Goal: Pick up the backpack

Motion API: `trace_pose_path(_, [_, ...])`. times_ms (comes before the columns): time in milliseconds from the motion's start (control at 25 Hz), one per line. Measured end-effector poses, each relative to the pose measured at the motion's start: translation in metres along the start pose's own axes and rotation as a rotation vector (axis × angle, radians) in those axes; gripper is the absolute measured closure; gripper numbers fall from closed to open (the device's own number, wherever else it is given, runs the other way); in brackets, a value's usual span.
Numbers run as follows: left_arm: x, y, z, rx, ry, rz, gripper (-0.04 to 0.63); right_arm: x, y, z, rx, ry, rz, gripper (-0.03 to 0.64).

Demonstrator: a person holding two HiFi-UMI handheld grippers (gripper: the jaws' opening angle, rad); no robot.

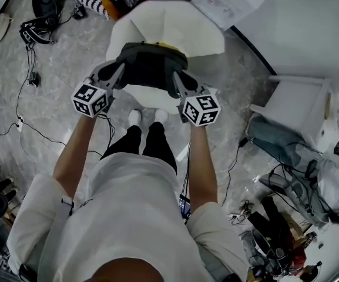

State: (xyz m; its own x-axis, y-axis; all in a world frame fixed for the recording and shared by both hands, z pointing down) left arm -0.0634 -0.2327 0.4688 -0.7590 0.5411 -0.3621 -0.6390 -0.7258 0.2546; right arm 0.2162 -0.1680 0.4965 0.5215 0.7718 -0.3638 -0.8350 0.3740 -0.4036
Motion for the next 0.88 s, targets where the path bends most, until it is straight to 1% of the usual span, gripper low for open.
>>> trace_pose_path(200, [0.015,-0.008,-0.025,-0.027,-0.029,0.013,0.561,0.016,0.017,-0.02,0.015,-0.034,-0.004,0.575])
trace_pose_path(480, [0.041,-0.015,-0.058,-0.065,-0.088,0.029,0.561,0.032,0.048,-0.05,0.033,-0.11,-0.005,0.574])
trace_pose_path(680, [0.048,-0.018,-0.076,-0.074,-0.134,0.038,0.561,0.038,0.056,-0.071,0.059,-0.133,0.0,0.574])
trace_pose_path(880, [0.062,-0.023,-0.091,-0.092,-0.154,0.053,0.561,0.048,0.071,-0.083,0.058,-0.145,-0.002,0.574])
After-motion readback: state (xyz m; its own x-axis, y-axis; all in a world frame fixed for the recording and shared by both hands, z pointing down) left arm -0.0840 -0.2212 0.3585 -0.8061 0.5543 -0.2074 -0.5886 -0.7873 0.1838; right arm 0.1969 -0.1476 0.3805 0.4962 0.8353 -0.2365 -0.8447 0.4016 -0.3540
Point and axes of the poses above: the fingertips, and each gripper's own axes: x backward along the fingers, y to its left, z out of its underside, the point moved 8 cm from there along x, backward along the fingers
